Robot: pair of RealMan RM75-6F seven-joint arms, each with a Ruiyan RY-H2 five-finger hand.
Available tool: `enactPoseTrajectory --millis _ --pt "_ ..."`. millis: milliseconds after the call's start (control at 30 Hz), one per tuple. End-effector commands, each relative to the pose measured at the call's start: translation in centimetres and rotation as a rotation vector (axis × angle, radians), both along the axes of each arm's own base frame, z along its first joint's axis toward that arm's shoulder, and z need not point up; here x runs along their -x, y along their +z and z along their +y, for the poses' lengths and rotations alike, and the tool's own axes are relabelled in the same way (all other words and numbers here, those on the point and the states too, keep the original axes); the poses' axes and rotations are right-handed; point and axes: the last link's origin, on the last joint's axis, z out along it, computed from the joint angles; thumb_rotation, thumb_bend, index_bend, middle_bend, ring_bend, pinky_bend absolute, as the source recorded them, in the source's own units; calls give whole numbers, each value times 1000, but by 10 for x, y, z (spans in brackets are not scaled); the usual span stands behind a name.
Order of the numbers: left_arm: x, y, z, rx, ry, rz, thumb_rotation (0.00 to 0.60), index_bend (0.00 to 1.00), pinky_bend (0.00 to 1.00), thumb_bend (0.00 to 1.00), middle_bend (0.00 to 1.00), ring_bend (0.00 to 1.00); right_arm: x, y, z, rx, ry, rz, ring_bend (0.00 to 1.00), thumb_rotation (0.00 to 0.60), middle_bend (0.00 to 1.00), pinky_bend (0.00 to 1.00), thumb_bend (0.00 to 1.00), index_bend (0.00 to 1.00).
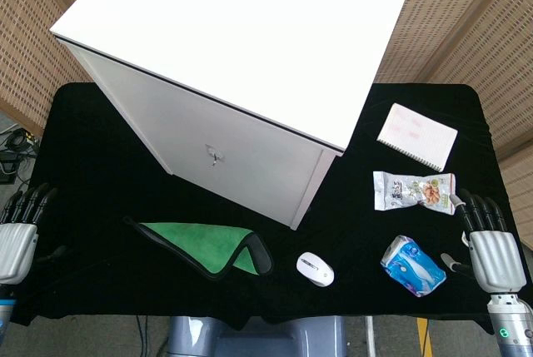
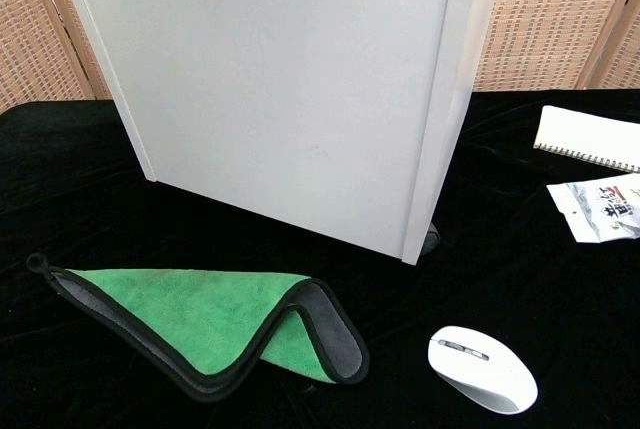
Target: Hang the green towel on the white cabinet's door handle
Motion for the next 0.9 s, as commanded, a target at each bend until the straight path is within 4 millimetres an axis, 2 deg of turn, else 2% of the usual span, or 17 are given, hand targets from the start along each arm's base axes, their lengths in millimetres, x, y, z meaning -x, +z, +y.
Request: enactPoseTrajectory --millis 33,367,433,500,600,700,800,900 --pt "0 -1 0 4 0 -1 600 0 0 144 0 0 1 0 0 -5 -7 1 0 600 0 0 133 0" --pt "-2 -1 0 -9 -8 2 600 0 0 154 1 0 0 -1 1 -8 2 0 0 600 0 0 132 0" --pt "-4 -4 3 -15 -12 -7 600 2 31 165 109 71 0 -1 1 -12 2 0 0 600 0 0 133 0" --pt "-5 -12 6 0 -16 -27 600 53 183 173 380 278 -1 -2 1 -15 2 2 0 600 0 0 133 0" --pt "-6 -27 15 56 -8 -29 600 177 367 174 628 483 0 -3 1 -19 -3 9 0 600 0 0 133 0" --pt "-10 -47 23 128 -5 -18 600 262 487 174 764 604 0 -3 1 -23 -7 9 0 600 0 0 133 0" --pt "-14 -68 33 199 0 -3 600 306 537 174 822 659 0 -3 1 -22 -7 7 0 600 0 0 132 0" --pt "-19 -82 40 242 4 -1 600 318 557 174 837 675 0 -3 1 -23 -7 6 0 600 0 0 132 0"
